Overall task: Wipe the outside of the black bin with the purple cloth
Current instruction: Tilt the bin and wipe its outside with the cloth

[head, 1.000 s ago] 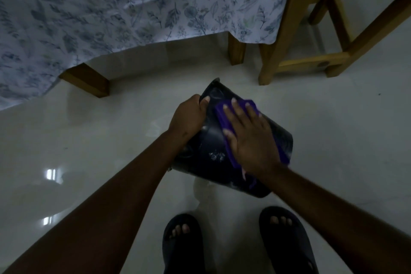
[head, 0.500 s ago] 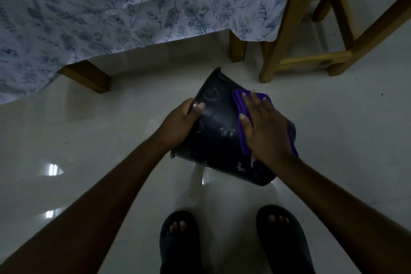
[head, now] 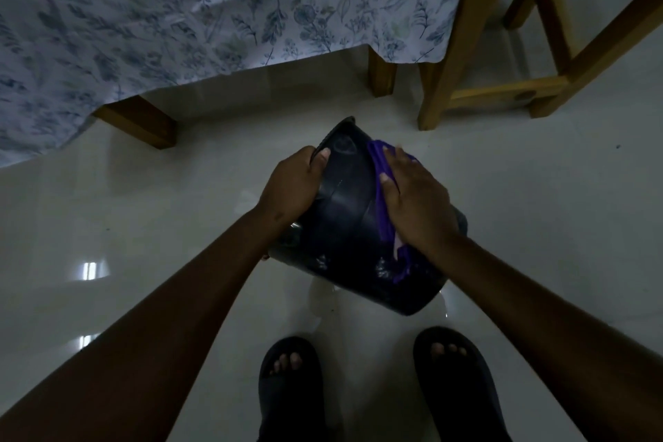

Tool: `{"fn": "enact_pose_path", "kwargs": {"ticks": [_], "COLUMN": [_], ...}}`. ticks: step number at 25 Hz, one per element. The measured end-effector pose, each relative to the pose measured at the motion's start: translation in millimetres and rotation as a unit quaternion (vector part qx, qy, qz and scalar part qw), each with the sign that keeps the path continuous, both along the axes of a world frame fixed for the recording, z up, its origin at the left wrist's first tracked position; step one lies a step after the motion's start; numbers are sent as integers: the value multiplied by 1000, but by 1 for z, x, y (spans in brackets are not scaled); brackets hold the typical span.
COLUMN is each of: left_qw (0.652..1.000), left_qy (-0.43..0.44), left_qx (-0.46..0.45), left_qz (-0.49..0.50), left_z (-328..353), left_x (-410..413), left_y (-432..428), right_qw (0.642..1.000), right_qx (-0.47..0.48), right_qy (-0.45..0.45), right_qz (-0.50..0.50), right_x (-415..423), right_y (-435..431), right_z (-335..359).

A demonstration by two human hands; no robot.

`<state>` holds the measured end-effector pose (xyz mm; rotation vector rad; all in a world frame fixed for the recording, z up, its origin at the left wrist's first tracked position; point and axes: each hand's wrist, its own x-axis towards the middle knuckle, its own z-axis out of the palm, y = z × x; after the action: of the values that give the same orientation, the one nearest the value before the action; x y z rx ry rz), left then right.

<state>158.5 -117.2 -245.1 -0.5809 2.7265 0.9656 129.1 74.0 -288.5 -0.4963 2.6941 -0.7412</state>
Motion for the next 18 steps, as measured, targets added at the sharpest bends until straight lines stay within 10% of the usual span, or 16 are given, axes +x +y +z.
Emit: {"fn": "enact_pose_path", "kwargs": {"ticks": [6, 12, 18], "left_qw": [1000, 1000, 1000], "left_qy": [-7, 0, -2], "left_qx": [-16, -9, -15], "left_qz": [-9, 3, 11], "left_z": [-3, -1, -4], "left_x": [-2, 8, 9], "left_y": [-4, -4, -4], "right_qw": [982, 999, 993], "right_qx": [72, 1, 64], "right_qy": [96, -38, 73], "right_qz": [143, -37, 72], "right_x": [89, 5, 91], "right_y": [11, -10, -10], "right_z": [3, -1, 12]}}
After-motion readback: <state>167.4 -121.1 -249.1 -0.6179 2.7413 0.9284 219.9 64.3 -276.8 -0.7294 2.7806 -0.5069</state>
